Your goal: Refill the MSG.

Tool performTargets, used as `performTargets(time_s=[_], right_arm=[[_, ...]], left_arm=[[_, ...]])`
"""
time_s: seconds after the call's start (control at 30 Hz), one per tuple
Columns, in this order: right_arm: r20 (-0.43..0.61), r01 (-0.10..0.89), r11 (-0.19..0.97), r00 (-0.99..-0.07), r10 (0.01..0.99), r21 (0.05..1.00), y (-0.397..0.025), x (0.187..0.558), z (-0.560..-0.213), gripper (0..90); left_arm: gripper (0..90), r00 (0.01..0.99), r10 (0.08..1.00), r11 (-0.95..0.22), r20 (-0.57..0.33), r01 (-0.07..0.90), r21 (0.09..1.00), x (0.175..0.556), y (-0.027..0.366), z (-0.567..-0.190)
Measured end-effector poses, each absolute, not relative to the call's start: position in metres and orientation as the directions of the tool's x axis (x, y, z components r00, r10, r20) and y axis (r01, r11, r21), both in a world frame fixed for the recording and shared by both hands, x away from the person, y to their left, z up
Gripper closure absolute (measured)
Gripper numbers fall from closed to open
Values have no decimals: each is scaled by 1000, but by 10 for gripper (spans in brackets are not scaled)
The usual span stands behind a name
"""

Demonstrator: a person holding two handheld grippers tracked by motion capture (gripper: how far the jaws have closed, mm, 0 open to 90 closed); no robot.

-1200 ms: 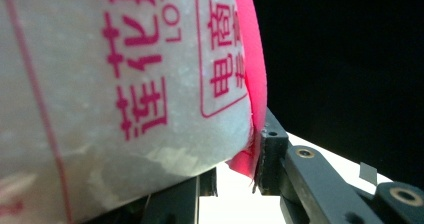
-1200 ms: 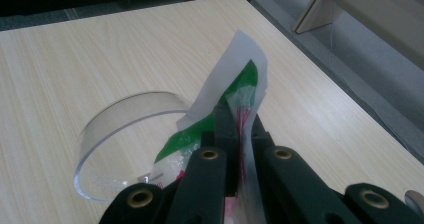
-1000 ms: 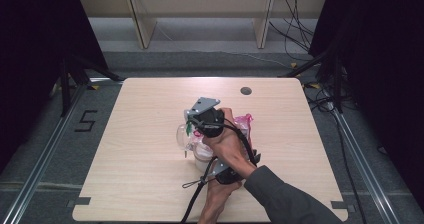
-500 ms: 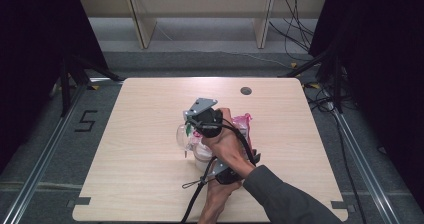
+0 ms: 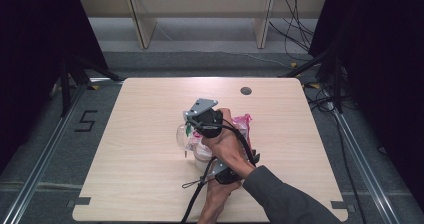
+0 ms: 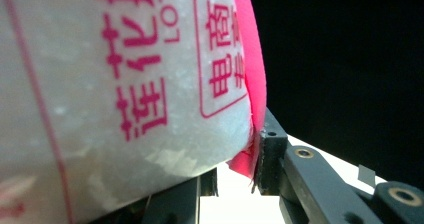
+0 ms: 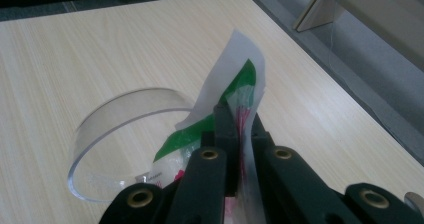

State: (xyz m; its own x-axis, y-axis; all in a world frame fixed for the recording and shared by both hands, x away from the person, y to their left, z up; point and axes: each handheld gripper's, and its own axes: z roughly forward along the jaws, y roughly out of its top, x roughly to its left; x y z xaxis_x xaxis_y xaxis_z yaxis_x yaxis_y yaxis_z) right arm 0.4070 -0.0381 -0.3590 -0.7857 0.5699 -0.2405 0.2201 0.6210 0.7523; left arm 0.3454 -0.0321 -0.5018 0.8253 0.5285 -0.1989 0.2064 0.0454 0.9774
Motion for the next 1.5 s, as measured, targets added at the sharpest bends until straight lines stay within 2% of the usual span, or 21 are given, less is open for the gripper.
performTargets(time_s=[1.5], right_arm=[[-256, 220, 644, -788, 560, 732, -36, 409, -363, 900]], left_arm=[[756, 828, 520, 52, -209, 214, 975, 347, -33, -502]])
